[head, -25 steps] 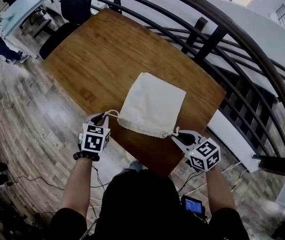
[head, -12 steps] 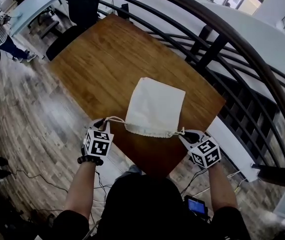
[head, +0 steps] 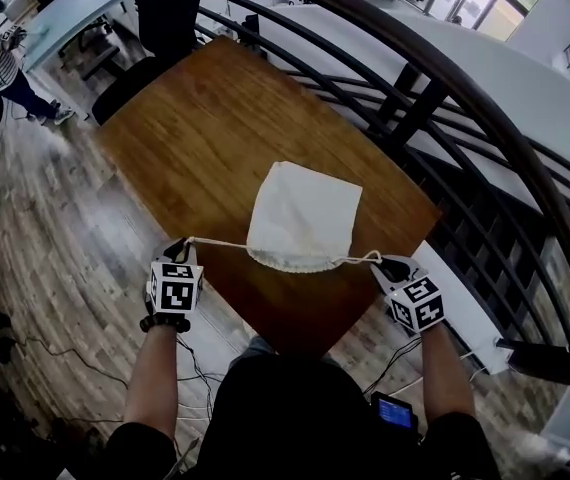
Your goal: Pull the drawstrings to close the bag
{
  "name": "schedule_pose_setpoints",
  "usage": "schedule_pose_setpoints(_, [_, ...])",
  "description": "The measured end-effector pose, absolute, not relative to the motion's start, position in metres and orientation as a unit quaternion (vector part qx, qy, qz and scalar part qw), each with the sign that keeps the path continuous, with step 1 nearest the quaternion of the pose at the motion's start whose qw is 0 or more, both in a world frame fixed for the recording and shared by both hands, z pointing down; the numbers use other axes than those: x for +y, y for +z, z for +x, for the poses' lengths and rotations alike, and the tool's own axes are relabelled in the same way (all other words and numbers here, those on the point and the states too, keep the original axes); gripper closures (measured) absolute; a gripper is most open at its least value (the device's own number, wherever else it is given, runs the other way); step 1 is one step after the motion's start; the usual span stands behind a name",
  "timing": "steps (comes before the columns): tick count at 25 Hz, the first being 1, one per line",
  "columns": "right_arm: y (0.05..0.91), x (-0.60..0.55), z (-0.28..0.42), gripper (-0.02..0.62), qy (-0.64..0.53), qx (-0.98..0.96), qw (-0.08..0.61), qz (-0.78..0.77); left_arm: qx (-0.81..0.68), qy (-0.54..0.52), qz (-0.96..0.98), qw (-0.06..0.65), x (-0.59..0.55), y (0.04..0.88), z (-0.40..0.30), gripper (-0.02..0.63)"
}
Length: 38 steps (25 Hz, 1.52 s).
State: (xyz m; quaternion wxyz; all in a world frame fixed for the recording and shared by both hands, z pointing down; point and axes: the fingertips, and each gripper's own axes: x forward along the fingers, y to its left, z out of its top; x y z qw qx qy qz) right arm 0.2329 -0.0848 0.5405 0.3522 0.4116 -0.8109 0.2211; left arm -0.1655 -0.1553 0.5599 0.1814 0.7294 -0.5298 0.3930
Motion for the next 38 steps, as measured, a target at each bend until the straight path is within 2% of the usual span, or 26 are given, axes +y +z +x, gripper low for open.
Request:
schedule_pose_setpoints(7, [0.552,-0.090,0.268,0.554,0.226,-0.775,0.377,0.454,-0.542,0.401,0.715,0.184,-0.152,0.565,-0.172,0.560])
schedule_pose_setpoints(14, [0.559,-0.094,0.286,0.557,0.248,-0.746,0.364,0.499,-0.537,0.401,0.715,0.197,-0.149,0.568,-0.161,0.560])
schedule_pose_setpoints(19, [0.562,-0.097,0.307,0.557,0.292,-0.713,0.325,0.549,-0.520,0.412,0.725,0.184,-0.143,0.571,-0.148,0.560])
schedule_pose_setpoints(27, [0.569,-0.094,0.338,0.557,0.321,-0.664,0.301,0.605,-0.540,0.404,0.711,0.200,-0.144,0.577,-0.158,0.561])
schedule_pose_setpoints(38, [0.574,-0.092,0.341,0.557,0.306,-0.659,0.320,0.608,-0.555,0.399,0.699,0.212,-0.142,0.581,-0.166,0.561])
